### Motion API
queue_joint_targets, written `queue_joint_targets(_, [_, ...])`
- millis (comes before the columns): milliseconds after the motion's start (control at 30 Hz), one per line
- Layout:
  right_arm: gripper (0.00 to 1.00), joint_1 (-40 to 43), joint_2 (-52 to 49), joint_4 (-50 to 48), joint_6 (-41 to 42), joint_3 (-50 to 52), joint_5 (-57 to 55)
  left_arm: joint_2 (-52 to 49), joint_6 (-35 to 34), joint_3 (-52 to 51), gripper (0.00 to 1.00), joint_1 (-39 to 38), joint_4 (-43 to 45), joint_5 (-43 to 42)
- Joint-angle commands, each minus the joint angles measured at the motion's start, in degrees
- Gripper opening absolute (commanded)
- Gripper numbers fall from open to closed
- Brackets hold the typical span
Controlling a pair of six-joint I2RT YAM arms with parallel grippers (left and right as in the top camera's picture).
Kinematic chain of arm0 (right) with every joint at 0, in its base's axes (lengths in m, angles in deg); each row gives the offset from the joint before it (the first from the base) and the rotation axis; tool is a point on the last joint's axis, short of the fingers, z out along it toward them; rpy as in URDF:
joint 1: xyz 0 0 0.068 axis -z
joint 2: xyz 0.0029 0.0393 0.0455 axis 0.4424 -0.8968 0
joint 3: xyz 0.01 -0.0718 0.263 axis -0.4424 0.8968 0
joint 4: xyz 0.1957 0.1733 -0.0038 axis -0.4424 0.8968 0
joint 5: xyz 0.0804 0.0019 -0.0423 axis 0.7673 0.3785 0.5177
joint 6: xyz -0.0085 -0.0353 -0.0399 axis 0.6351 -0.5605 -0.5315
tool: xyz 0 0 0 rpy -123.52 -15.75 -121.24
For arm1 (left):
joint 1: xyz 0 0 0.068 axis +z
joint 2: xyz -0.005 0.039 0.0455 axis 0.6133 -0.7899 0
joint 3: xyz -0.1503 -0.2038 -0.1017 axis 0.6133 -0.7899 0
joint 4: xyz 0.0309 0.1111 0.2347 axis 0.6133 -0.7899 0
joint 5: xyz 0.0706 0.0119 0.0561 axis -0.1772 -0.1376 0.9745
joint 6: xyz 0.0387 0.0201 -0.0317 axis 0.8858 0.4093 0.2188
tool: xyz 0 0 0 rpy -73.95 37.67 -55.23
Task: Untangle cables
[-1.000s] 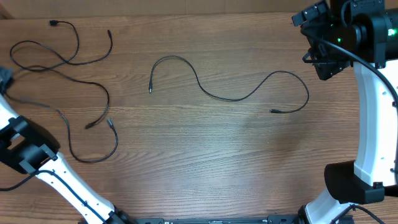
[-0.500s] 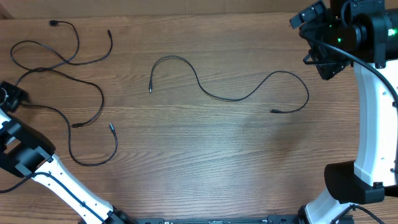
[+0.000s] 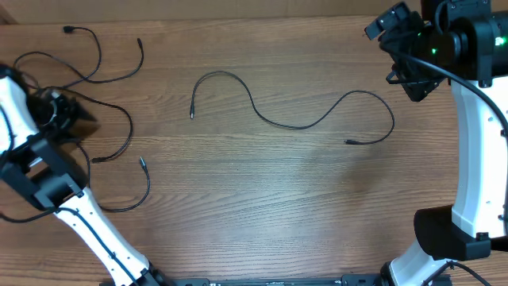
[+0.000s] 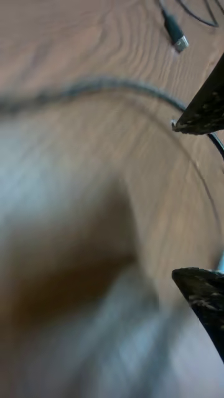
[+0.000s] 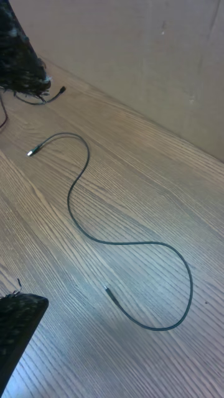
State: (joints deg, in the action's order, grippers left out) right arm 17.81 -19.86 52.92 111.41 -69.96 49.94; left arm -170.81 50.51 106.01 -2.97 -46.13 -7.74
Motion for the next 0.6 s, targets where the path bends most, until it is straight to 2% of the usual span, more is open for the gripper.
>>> queue_joint_targets(0, [1.00,-0.1,1.9,-0.1,-1.2,-0.2,0.3,1.5,6.8,-0.5,0.68,-4.1,2.2,-4.9])
queue_joint_targets(100, [1.00,-0.1,1.9,-0.1,-1.1,-0.2,0.3,1.5,6.3,-0.5,0.68,-7.2,4.0,-3.2])
queue_joint_targets(200, [1.00,-0.1,1.9,-0.1,-1.2,-0.2,0.3,1.5,0.7,-0.7,0.65,-10.4,4.8,3.9])
queue_joint_targets(233, [1.00,-0.1,1.9,-0.1,-1.1,-0.2,0.3,1.5,-0.6,-0.7,0.61,-11.6,4.8,6.4])
queue_joint_targets(267, [1.00,-0.1,1.9,-0.1,-1.1,-0.2,0.3,1.5,-1.4,-0.8,0.50,-12.7,4.6,8.9])
queue_joint_targets(333, [1.00,-0.1,1.9,-0.1,-1.1,-0.2,0.3,1.5,-4.2,-1.2,0.50,-14.7,4.5,12.7])
queue_joint_targets(400, [1.00,-0.1,1.8,-0.1,-1.2,-0.2,0.3,1.5,-5.8,-1.3,0.55,-16.2,4.2,14.9])
queue_joint_targets(567, [1.00,-0.1,1.8,-0.1,-1.2,-0.2,0.3,1.5,-6.0,-2.4,0.62,-18.8,4.3,15.1])
